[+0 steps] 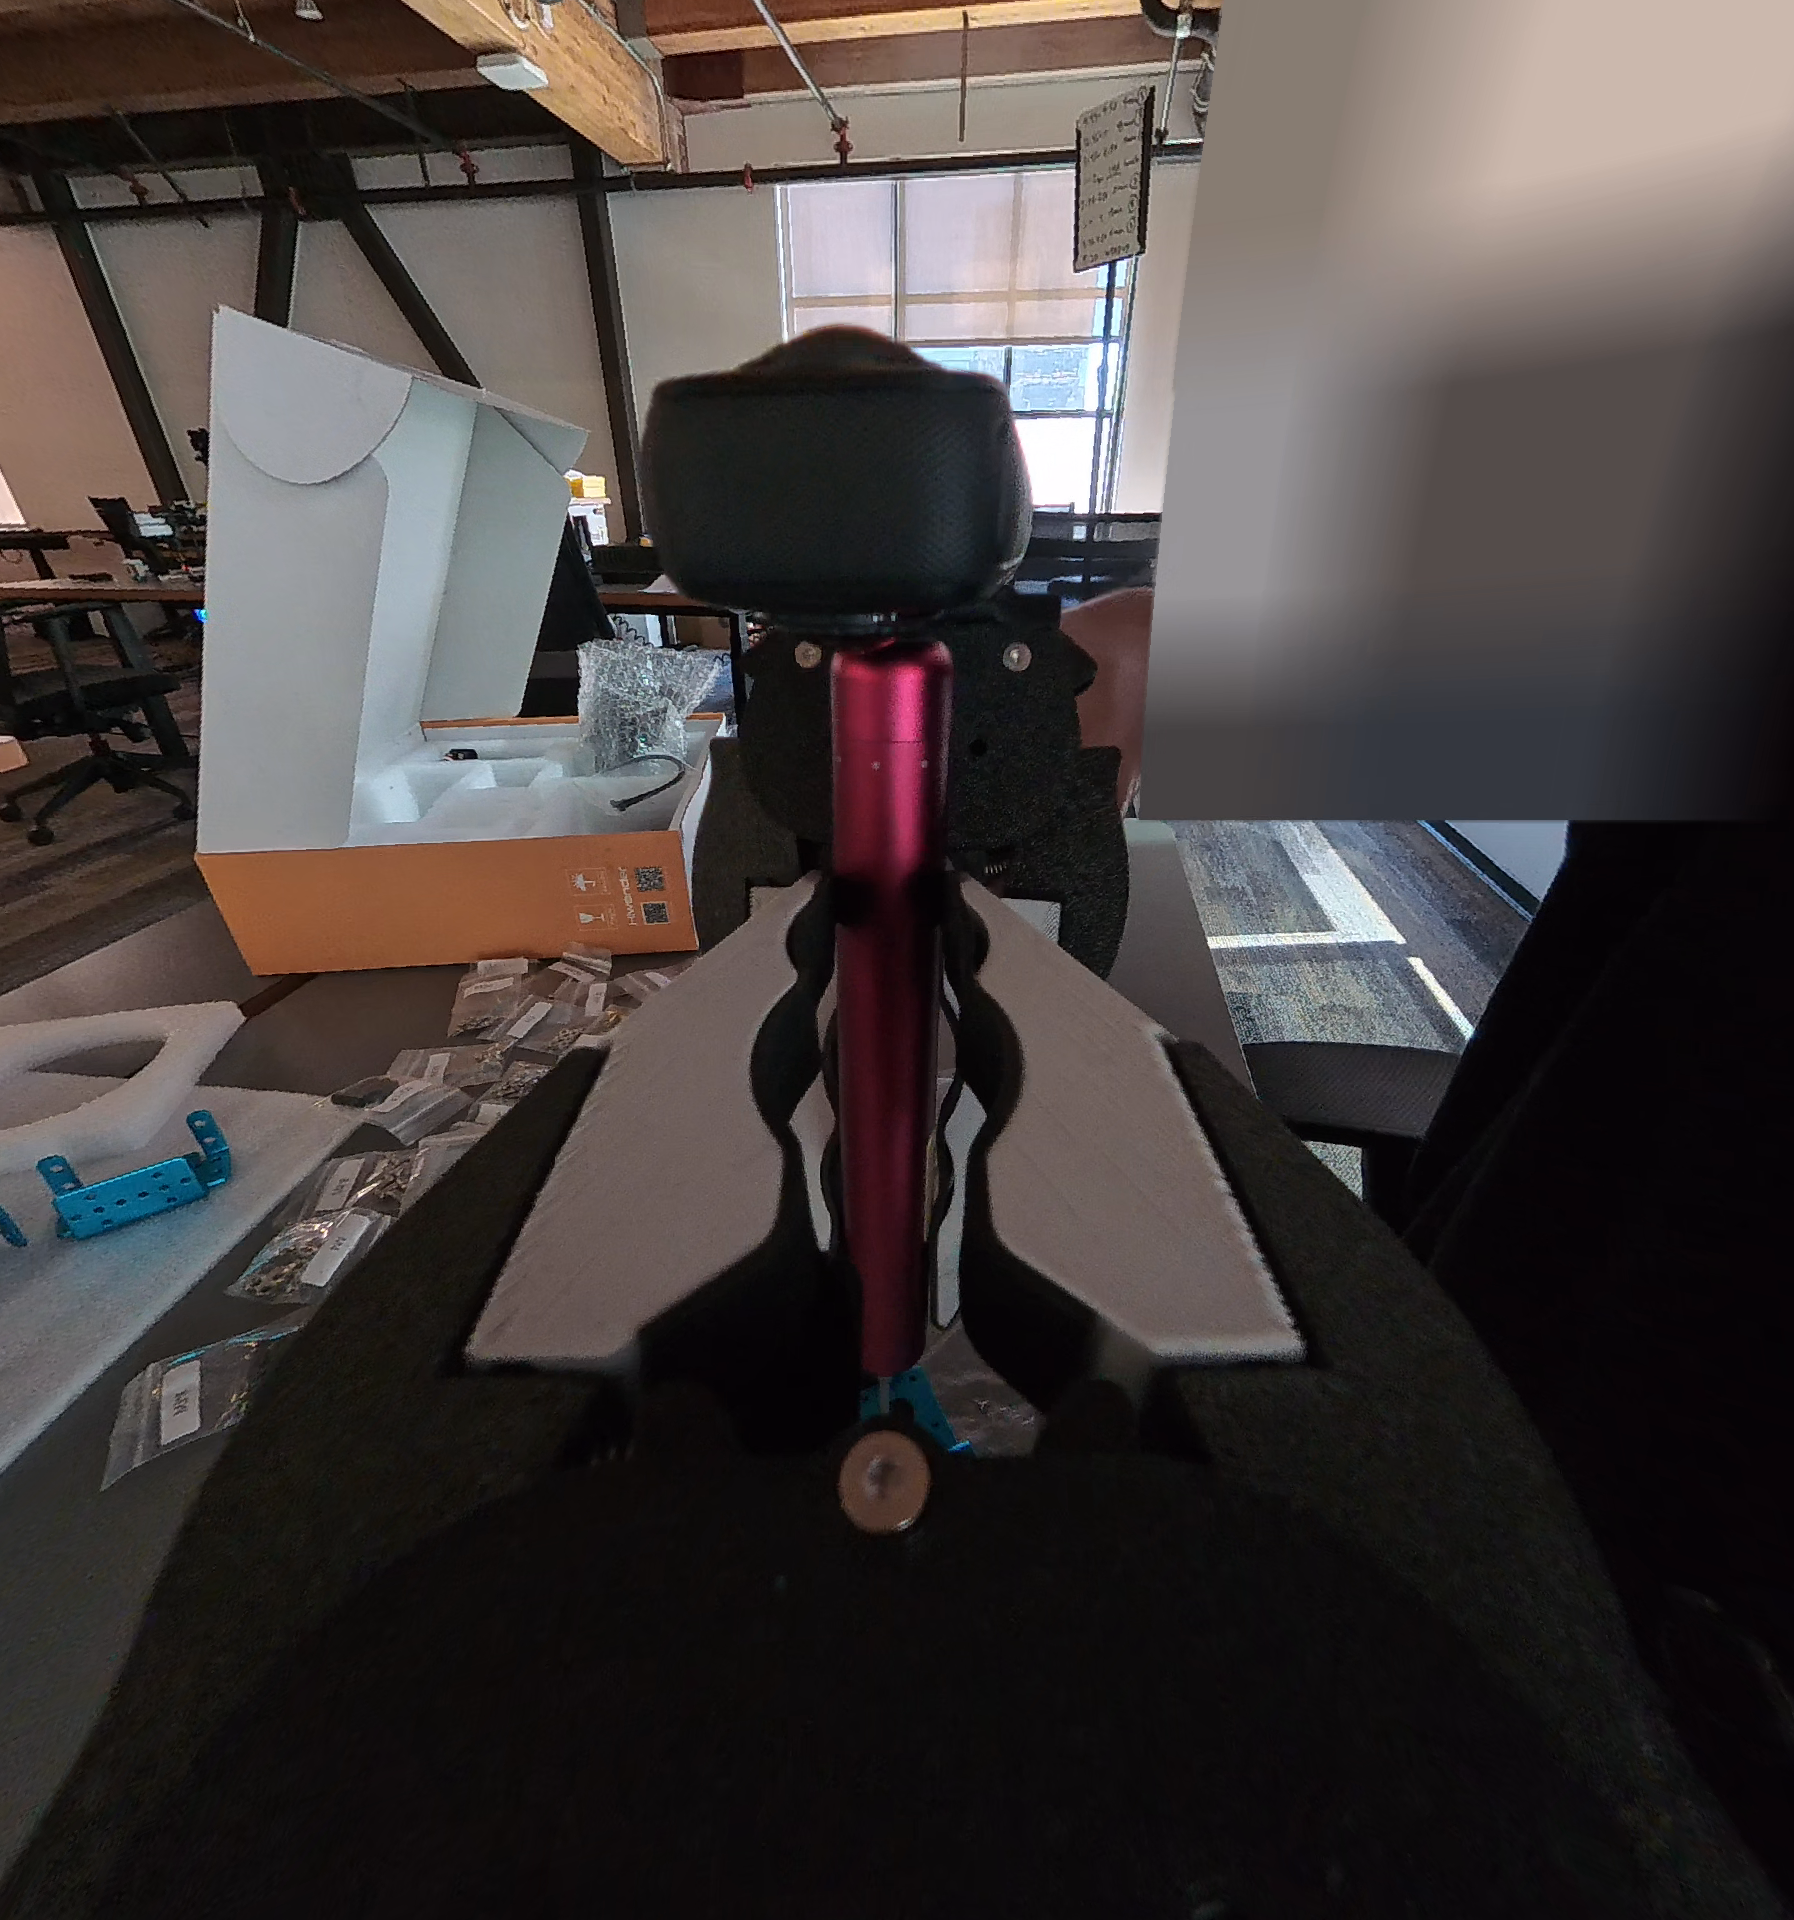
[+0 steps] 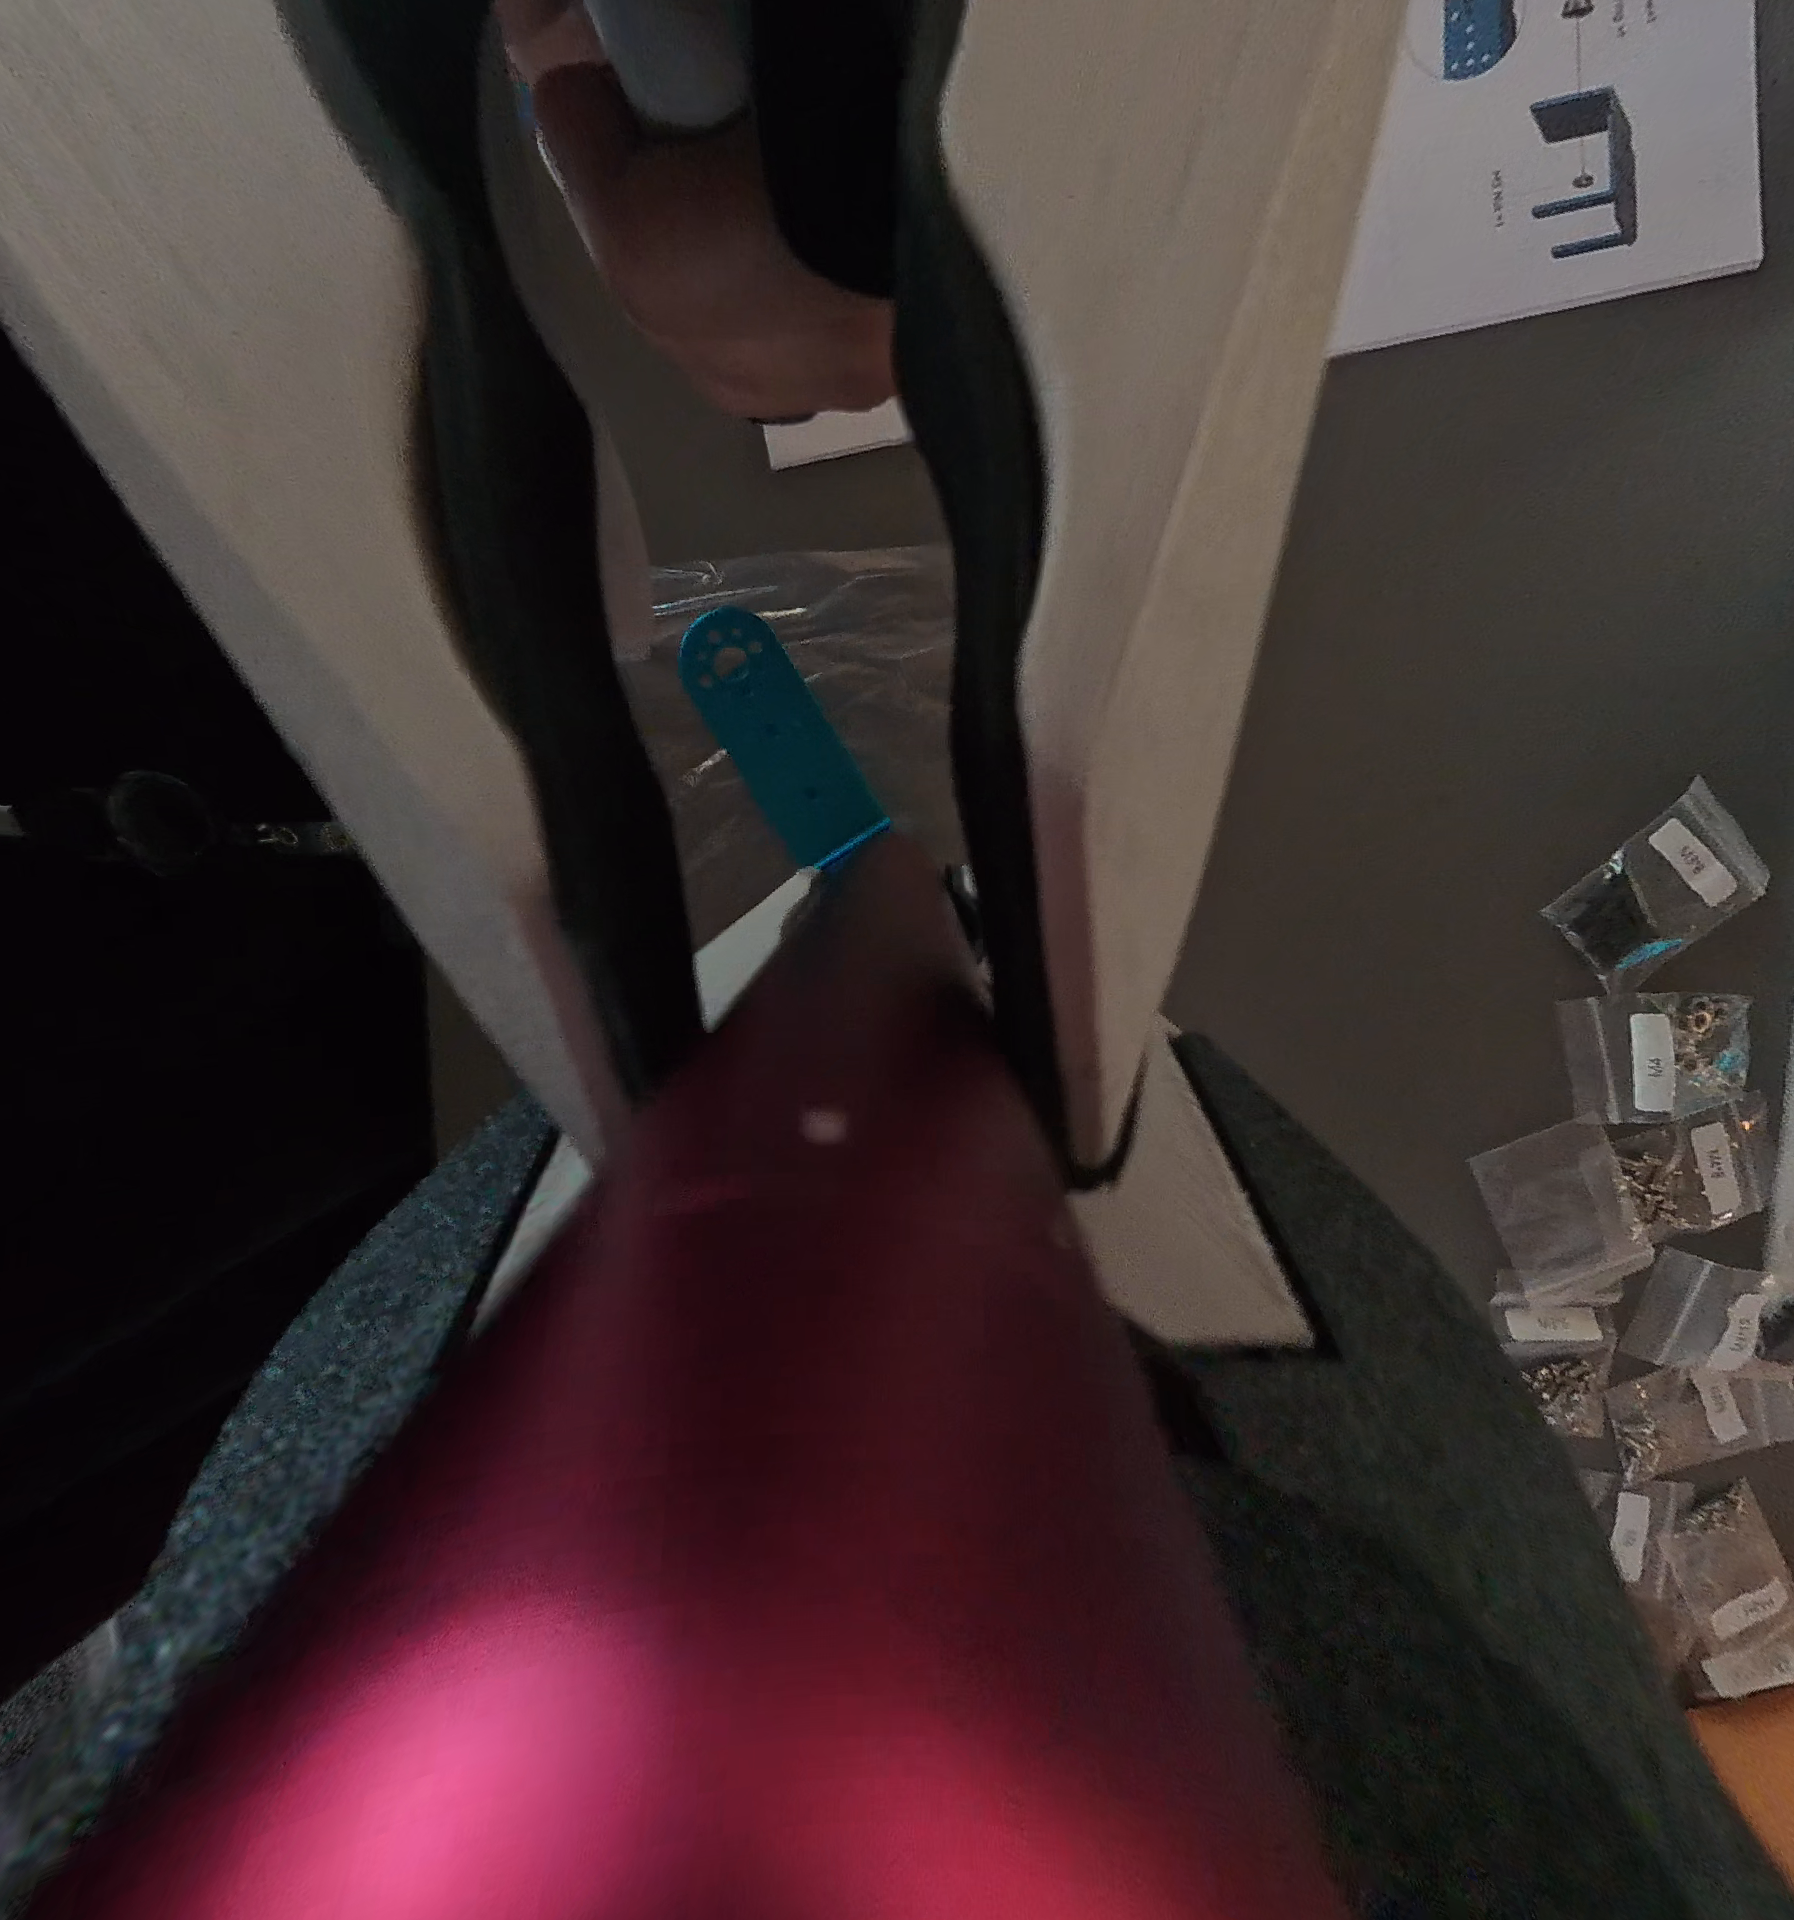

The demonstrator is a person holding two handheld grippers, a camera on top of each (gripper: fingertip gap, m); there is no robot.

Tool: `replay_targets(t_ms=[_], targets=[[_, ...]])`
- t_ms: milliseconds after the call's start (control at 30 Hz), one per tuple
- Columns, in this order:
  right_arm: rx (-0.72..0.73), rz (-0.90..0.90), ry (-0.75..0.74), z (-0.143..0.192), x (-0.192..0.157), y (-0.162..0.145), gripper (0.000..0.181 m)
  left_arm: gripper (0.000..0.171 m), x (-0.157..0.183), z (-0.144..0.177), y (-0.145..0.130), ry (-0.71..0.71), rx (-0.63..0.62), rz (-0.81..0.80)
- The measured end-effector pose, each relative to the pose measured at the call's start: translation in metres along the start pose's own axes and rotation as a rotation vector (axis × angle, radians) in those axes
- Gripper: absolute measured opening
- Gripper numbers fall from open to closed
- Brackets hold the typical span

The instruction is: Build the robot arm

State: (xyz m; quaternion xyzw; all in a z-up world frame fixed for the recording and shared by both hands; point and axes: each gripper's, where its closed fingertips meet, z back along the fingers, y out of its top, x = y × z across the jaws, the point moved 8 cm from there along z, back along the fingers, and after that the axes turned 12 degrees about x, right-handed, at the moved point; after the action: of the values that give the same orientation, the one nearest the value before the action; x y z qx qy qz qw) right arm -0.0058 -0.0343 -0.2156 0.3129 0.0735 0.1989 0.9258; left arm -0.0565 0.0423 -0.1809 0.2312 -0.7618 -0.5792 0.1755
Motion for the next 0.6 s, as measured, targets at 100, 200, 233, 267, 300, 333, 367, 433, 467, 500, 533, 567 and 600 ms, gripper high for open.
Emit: replay_targets(t_ms=[100, 200, 233, 267, 300, 333, 367, 433, 467, 500, 533, 567, 600], targets=[[-0.007, 0.008, -0.011, 0.002, 0.000, 0.003, 0.106, 0.020, 0.000, -0.001, 0.000, 0.005, -0.003, -0.004], [-0.009, -0.003, -0.010, 0.007, 0.001, 0.006, 0.075, 0.020, -0.002, 0.001, 0.000, 0.014, 0.004, 0.004], [-0.010, -0.005, -0.009, 0.009, 0.001, 0.008, 0.064, 0.020, -0.002, 0.001, 0.000, 0.014, 0.005, 0.005], [-0.011, -0.003, -0.011, 0.010, 0.001, 0.008, 0.053, 0.020, -0.002, 0.001, 0.000, 0.014, 0.004, 0.003], [-0.015, 0.000, -0.016, 0.011, 0.001, 0.009, 0.043, 0.020, -0.002, 0.001, 0.000, 0.015, 0.004, 0.000], [-0.020, 0.003, -0.021, 0.011, 0.001, 0.010, 0.032, 0.020, -0.002, 0.001, 0.000, 0.017, 0.003, -0.002], [-0.024, 0.005, -0.024, 0.012, 0.000, 0.010, 0.021, 0.020, -0.002, 0.001, 0.000, 0.017, 0.002, -0.002], [-0.032, 0.017, -0.031, 0.013, 0.000, 0.011, 0.021, 0.020, -0.002, 0.001, 0.000, 0.017, 0.004, -0.001], [-0.033, 0.014, -0.031, 0.013, 0.000, 0.011, 0.021, 0.020, -0.001, 0.001, 0.000, 0.015, 0.006, 0.000], [-0.030, 0.008, -0.030, 0.013, 0.000, 0.011, 0.022, 0.020, -0.001, 0.001, 0.000, 0.015, 0.007, -0.002], [-0.026, 0.005, -0.031, 0.013, 0.000, 0.011, 0.019, 0.020, -0.001, 0.001, 0.000, 0.015, 0.007, -0.003], [-0.023, 0.006, -0.030, 0.013, 0.000, 0.010, 0.019, 0.020, -0.001, 0.001, 0.000, 0.014, 0.007, -0.003], [-0.026, 0.008, -0.032, 0.013, 0.000, 0.010, 0.019, 0.020, -0.001, 0.001, 0.000, 0.013, 0.007, -0.003]])
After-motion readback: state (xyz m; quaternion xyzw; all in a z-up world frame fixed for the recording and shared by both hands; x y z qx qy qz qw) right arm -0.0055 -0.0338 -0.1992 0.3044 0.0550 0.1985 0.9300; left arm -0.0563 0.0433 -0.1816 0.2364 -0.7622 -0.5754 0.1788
